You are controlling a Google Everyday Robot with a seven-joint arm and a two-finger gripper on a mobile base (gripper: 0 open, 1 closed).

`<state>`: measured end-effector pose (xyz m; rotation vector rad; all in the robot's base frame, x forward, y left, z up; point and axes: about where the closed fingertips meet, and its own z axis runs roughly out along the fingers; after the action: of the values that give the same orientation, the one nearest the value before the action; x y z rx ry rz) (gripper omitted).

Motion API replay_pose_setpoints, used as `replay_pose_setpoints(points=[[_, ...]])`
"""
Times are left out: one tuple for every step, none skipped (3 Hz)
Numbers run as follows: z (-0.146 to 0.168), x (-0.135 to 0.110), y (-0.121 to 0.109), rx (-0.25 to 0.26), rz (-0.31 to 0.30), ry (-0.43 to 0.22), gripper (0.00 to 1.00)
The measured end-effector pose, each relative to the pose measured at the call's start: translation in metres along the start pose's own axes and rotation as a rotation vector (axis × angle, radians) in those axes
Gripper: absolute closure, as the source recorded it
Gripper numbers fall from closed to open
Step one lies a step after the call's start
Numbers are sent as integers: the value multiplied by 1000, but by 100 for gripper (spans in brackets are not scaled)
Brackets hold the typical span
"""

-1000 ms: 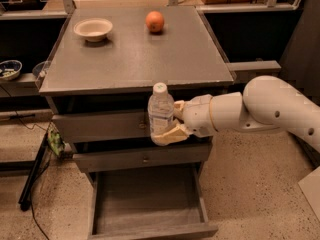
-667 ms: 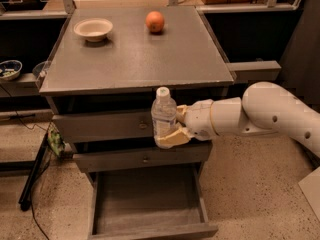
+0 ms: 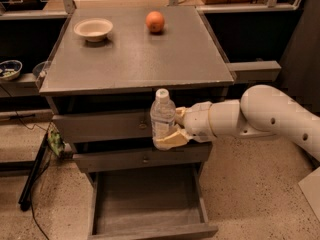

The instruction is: Place blue plastic bottle into bottom drawer

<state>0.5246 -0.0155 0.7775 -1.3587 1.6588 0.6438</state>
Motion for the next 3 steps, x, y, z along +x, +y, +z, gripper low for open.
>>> replay_pose_setpoints(points=[[11,17,12,18,22,-42,100],[26,42,18,84,44,-47,100],[32,53,19,120,57,-40,100]])
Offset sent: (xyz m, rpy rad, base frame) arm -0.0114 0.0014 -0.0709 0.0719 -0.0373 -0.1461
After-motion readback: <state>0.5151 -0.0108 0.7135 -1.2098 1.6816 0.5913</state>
